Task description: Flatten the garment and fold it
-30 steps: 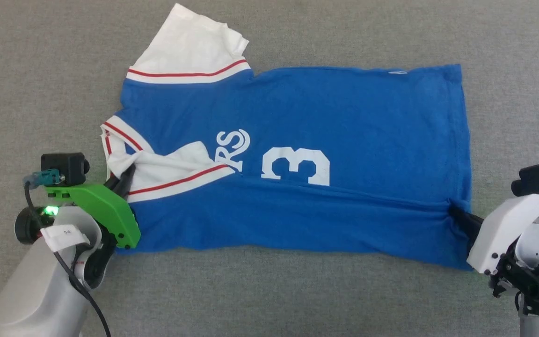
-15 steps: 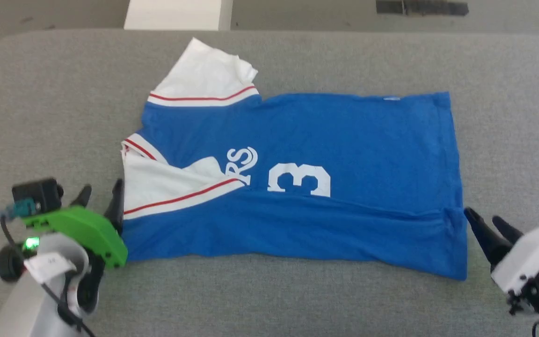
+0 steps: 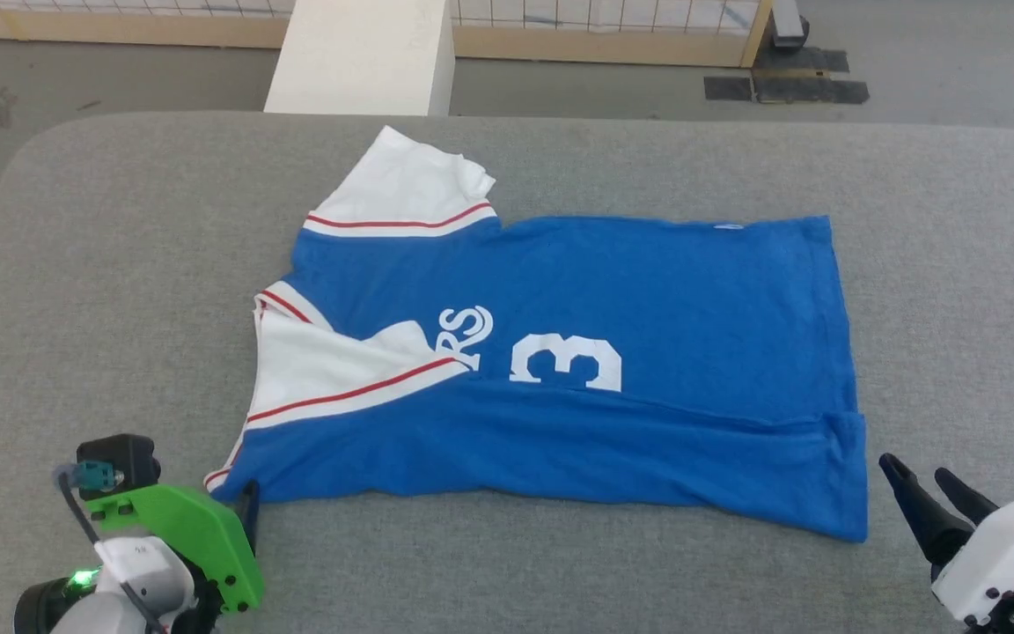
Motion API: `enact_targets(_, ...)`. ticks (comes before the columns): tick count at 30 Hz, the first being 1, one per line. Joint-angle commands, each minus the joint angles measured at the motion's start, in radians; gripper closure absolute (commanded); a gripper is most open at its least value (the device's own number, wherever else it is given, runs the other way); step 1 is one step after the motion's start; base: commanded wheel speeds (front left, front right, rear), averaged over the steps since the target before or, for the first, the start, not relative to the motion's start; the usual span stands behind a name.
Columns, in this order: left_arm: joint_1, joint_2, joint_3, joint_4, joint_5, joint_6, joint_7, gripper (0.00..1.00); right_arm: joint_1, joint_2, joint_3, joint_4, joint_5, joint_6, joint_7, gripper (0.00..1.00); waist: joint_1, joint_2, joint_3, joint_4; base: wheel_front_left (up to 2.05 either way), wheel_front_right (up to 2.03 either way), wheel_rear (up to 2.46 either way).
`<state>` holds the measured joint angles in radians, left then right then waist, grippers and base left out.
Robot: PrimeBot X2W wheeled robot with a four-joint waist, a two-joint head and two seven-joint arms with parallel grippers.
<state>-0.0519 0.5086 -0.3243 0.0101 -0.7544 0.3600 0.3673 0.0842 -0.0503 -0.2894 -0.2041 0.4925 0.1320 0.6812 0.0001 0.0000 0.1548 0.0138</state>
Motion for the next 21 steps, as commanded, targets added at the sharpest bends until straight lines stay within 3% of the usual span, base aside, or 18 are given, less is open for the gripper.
enact_targets(1, -0.029, 0.000, -0.001, 0.021, -0.015, -0.010, 0.011, 0.00, -0.001, 0.000, 0.006, -0.007, -0.001, -0.001, 0.006, 0.00, -0.0001, 0.0000, 0.007, -0.007, 0.00, 0.00, 0.00)
enact_targets(8, -0.091, -0.015, -0.015, 0.142, -0.039, -0.058, 0.031, 0.00, -0.008, 0.000, 0.007, -0.011, -0.005, -0.001, 0.021, 0.00, -0.0001, 0.0000, 0.023, -0.021, 0.00, 0.00, 0.00)
enact_targets(9, -0.094, -0.019, -0.025, 0.173, -0.050, -0.072, 0.050, 0.68, -0.009, 0.000, 0.007, -0.013, -0.010, -0.001, 0.025, 0.00, -0.0001, 0.0000, 0.025, -0.024, 0.00, 0.00, 0.00)
enact_targets(10, -0.094, -0.022, -0.026, 0.182, -0.057, -0.078, 0.051, 1.00, -0.008, 0.000, 0.008, -0.015, -0.018, -0.001, 0.029, 0.00, -0.0001, 0.0000, 0.025, -0.024, 0.00, 0.00, 0.00)
enact_targets(15, -0.083, -0.037, 0.000, 0.189, -0.083, -0.100, 0.005, 1.00, -0.004, 0.000, 0.024, -0.044, -0.084, -0.001, 0.053, 0.00, -0.0001, 0.0000, 0.025, -0.024, 0.00, 0.00, 0.00)
enact_targets(21, -0.023, -0.048, 0.069, 0.105, -0.120, -0.090, -0.078, 1.00, -0.015, 0.000, 0.062, -0.040, -0.246, -0.001, 0.141, 0.00, -0.0001, 0.0000, 0.030, -0.028, 0.00, 0.00, 0.00)
